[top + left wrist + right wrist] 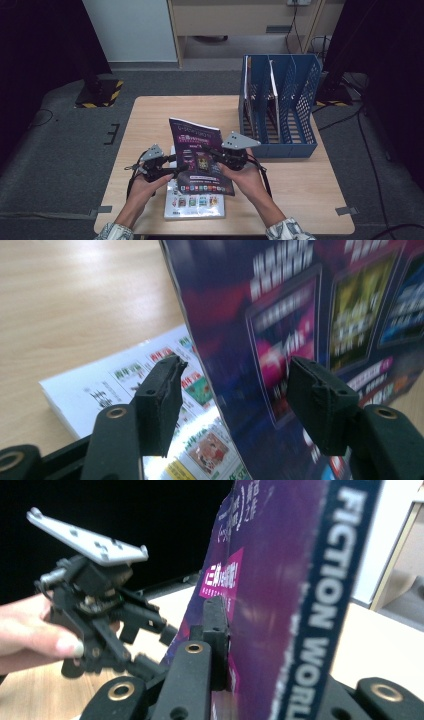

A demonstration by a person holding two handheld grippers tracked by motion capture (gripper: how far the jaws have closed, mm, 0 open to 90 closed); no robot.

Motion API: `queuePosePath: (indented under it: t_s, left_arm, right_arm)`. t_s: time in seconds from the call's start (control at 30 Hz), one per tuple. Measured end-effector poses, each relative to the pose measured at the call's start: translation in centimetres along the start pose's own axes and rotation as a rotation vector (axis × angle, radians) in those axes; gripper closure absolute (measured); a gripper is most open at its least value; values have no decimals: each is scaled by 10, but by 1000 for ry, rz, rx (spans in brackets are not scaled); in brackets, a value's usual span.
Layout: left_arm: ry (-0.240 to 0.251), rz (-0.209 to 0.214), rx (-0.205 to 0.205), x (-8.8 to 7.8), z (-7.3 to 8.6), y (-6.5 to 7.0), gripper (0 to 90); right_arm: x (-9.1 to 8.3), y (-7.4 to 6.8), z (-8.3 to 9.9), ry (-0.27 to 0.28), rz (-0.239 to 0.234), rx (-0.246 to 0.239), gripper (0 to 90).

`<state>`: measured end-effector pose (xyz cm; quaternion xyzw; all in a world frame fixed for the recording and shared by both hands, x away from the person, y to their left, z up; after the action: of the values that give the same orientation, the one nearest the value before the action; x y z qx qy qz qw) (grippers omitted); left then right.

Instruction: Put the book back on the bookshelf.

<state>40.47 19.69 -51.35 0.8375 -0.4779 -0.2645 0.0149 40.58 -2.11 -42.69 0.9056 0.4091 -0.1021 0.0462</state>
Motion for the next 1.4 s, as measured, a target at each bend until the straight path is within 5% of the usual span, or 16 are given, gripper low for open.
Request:
queuePosePath:
  t_s: [0.1, 0.3, 0.4, 0.77, 1.07, 1.4]
  left_arm:
    - [-52, 41, -14, 5, 7, 0, 397]
    - [-39, 69, -54, -4, 3, -2, 705]
    - [-17, 65, -11, -6, -1, -2, 765]
    - [-13, -70, 64, -15, -9, 1, 776]
    - [-7, -65, 63, -16, -8, 0, 779]
    - [-5, -65, 62, -17, -8, 0, 780]
  right_arm:
    - [-1, -1, -2, 22, 0, -7, 837]
    - [-2, -2, -3, 44, -8, -19, 840]
    - [-2, -1, -3, 55, -11, -14, 840]
    - [-3, -4, -9, 44, -14, -43, 816]
    - [1, -5, -23, 50, -36, -41, 779]
    - [1, -2, -40, 59, -124, -5, 612]
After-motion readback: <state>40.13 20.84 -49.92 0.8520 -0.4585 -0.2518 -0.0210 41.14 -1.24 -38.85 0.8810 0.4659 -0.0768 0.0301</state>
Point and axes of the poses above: each handheld gripper's, and its own axes: x roughly forward along the jaws, z roughly out of its underside, y roughly to its right, the point moved 4 cm from there along x, roughly forward along the jaws, and after that the axes turned 8 degrees about z, right-handed, at the moved point
